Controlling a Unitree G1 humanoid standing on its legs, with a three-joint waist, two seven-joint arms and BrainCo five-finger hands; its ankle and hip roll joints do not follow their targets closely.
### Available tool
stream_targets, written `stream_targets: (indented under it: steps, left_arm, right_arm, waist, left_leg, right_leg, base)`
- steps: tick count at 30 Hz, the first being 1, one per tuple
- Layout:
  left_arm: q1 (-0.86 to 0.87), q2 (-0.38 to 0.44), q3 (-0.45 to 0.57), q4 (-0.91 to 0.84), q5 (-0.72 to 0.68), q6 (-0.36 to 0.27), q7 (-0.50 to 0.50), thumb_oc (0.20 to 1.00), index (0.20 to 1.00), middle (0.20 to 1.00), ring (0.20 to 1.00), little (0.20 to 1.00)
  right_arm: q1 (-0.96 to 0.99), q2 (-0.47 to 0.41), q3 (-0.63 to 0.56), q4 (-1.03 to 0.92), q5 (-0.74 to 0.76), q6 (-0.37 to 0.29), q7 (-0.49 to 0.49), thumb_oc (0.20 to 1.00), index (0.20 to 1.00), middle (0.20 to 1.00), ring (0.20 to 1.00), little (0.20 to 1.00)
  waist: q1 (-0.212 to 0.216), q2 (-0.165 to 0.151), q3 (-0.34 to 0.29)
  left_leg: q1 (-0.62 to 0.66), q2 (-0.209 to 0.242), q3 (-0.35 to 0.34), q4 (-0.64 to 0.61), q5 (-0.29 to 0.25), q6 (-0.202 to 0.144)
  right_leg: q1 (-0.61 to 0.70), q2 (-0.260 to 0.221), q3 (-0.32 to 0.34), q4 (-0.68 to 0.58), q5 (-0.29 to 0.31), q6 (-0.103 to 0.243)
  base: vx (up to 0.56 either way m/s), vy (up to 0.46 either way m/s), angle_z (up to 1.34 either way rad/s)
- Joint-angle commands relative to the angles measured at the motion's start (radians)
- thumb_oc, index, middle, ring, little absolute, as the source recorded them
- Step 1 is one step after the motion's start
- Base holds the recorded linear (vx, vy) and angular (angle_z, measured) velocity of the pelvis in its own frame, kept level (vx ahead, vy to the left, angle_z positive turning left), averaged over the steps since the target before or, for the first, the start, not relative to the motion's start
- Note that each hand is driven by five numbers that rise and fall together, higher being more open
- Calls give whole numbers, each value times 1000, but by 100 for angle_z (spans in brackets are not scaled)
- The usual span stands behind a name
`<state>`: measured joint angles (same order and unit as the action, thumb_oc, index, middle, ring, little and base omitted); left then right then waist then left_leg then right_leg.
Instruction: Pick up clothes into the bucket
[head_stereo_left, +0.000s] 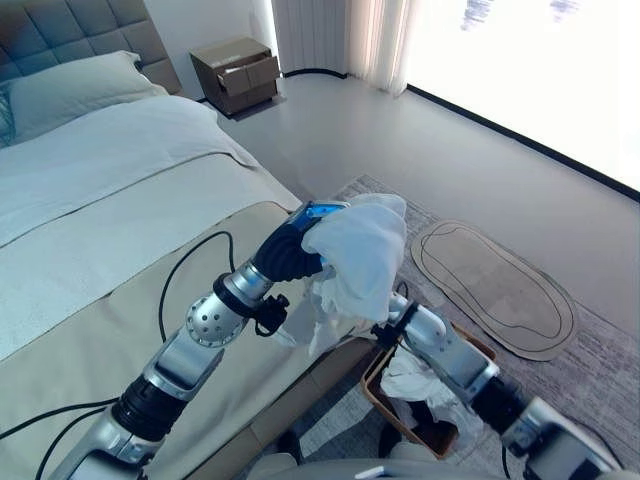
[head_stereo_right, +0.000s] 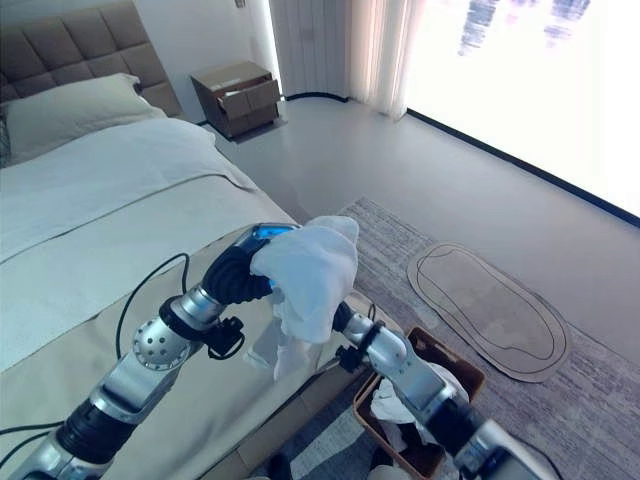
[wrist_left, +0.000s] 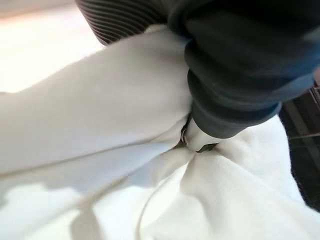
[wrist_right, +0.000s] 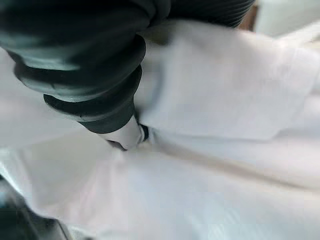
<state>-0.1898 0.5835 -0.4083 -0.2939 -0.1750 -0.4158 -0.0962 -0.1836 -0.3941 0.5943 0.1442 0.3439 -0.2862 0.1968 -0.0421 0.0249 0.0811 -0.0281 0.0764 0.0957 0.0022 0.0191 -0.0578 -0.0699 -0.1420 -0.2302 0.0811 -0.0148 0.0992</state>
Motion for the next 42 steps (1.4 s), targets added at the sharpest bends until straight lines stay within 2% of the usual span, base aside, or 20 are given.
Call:
stream_targets:
  steps: [1,5,10,11,15,16,17,18,20,23,26,27,31,35,39,42]
  left_arm:
    - [-6,-13,66,-60,-30,-45,28,200,200,200,200,200]
    - [97,-6,138,-51,-39,-48,18,200,200,200,200,200]
    - [156,-15,177,-34,-28,-52,23,200,200,200,200,200]
    - [193,-35,194,0,-5,-53,41,1000,1000,1000,1000,1000]
    - [236,-68,199,72,-16,-57,57,1000,1000,1000,1000,1000]
    - [266,-99,199,148,-68,-50,50,1000,1000,1000,1000,1000]
    - [265,-100,198,151,-69,-51,49,1000,1000,1000,1000,1000]
    - [275,-124,190,258,-48,-45,77,1000,1000,1000,1000,1000]
    - [283,-145,182,327,-48,-35,90,1000,1000,1000,1000,1000]
    - [350,-177,221,430,-82,-18,85,1000,1000,1000,1000,1000]
    - [375,-169,235,430,-72,-17,81,1000,1000,1000,1000,1000]
    - [434,-165,269,434,-58,-19,70,1000,1000,1000,1000,1000]
    - [493,-181,325,461,-68,-22,64,1000,1000,1000,1000,1000]
    - [515,-186,368,443,-90,-33,82,1000,1000,1000,1000,1000]
    - [463,-173,380,392,-123,-64,132,1000,1000,1000,1000,1000]
    - [418,-165,382,343,-148,-96,177,1000,1000,1000,1000,1000]
  right_arm:
    - [-4,29,-51,-10,119,-12,14,200,200,200,200,200]
    - [127,9,-169,-19,195,-18,27,200,200,200,200,200]
    - [207,20,-228,10,228,-21,31,200,200,200,200,200]
    - [253,33,-270,19,255,-25,27,200,200,200,200,200]
    - [288,50,-307,30,307,-31,26,200,200,200,200,200]
    - [307,70,-336,39,353,-35,25,200,200,200,200,200]
    - [308,69,-337,39,354,-35,25,200,200,200,200,200]
    - [317,91,-352,55,399,-39,22,200,200,200,200,200]
    - [327,103,-367,64,432,-42,21,200,200,200,200,200]
    - [354,127,-434,73,492,-53,17,200,200,200,200,200]
    - [364,124,-456,72,492,-57,15,200,200,200,200,200]
    - [385,127,-511,80,498,-67,5,200,200,200,200,200]
    - [398,131,-596,103,480,-90,-36,200,200,200,200,200]
    - [363,152,-664,155,502,-121,-94,200,200,200,200,200]
    - [250,130,-676,228,438,-163,-200,200,200,200,200,200]
    - [163,114,-669,273,386,-190,-281,200,200,200,200,200]
  waist:
    - [-12,-41,-22]
    - [-19,-43,-36]
    - [-23,-46,-41]
    - [-27,-48,-42]
    - [-29,-50,-42]
    - [-31,-50,-40]
    - [-31,-49,-41]
    - [-32,-51,-42]
    - [-33,-51,-42]
    - [-31,-48,-38]
    - [-31,-48,-38]
    - [-31,-46,-35]
    - [-29,-46,-21]
    - [-25,-43,31]
    - [-20,-36,153]
    - [-12,-23,220]
  left_leg:
    - [-6,30,-21,-32,25,-18]
    - [14,31,-16,-33,17,-18]
    - [24,32,-14,-33,15,-18]
    - [27,33,-15,-35,15,-19]
    - [26,34,-12,-36,15,-18]
    - [24,34,-10,-35,16,-17]
    - [24,34,-10,-35,16,-17]
    - [22,34,-11,-34,17,-17]
    - [20,35,-12,-33,18,-16]
    - [12,35,-15,-28,18,-15]
    - [9,35,-15,-26,17,-15]
    - [5,33,-17,-23,15,-14]
    - [-11,31,-25,-13,14,-13]
    - [-47,27,-44,31,4,-5]
    - [-162,15,-72,154,-17,4]
    - [-268,7,-86,243,-23,7]
  right_leg:
    - [18,-59,16,-59,73,88]
    - [36,-59,16,-67,72,90]
    - [48,-60,15,-70,70,90]
    - [50,-58,14,-72,68,90]
    - [50,-57,15,-76,69,90]
    - [47,-56,16,-76,71,89]
    - [47,-56,16,-76,71,89]
    - [46,-55,18,-77,71,87]
    - [46,-55,17,-76,70,86]
    - [42,-54,17,-75,71,85]
    - [40,-54,17,-75,71,85]
    - [38,-53,17,-76,71,85]
    - [29,-54,14,-67,65,84]
    - [-6,-65,15,-1,42,79]
    - [-110,-88,27,116,25,71]
    - [-202,-101,34,192,15,61]
  base:
    - [37,8,-2]
    - [39,3,-1]
    - [17,-3,-1]
    - [0,0,0]
    - [0,0,0]
    - [0,0,0]
    - [0,0,0]
    - [0,0,0]
    - [0,0,0]
    - [0,0,0]
    - [0,0,0]
    - [0,0,0]
    - [-8,-2,0]
    - [-91,2,5]
    - [-278,7,11]
    - [-244,5,16]
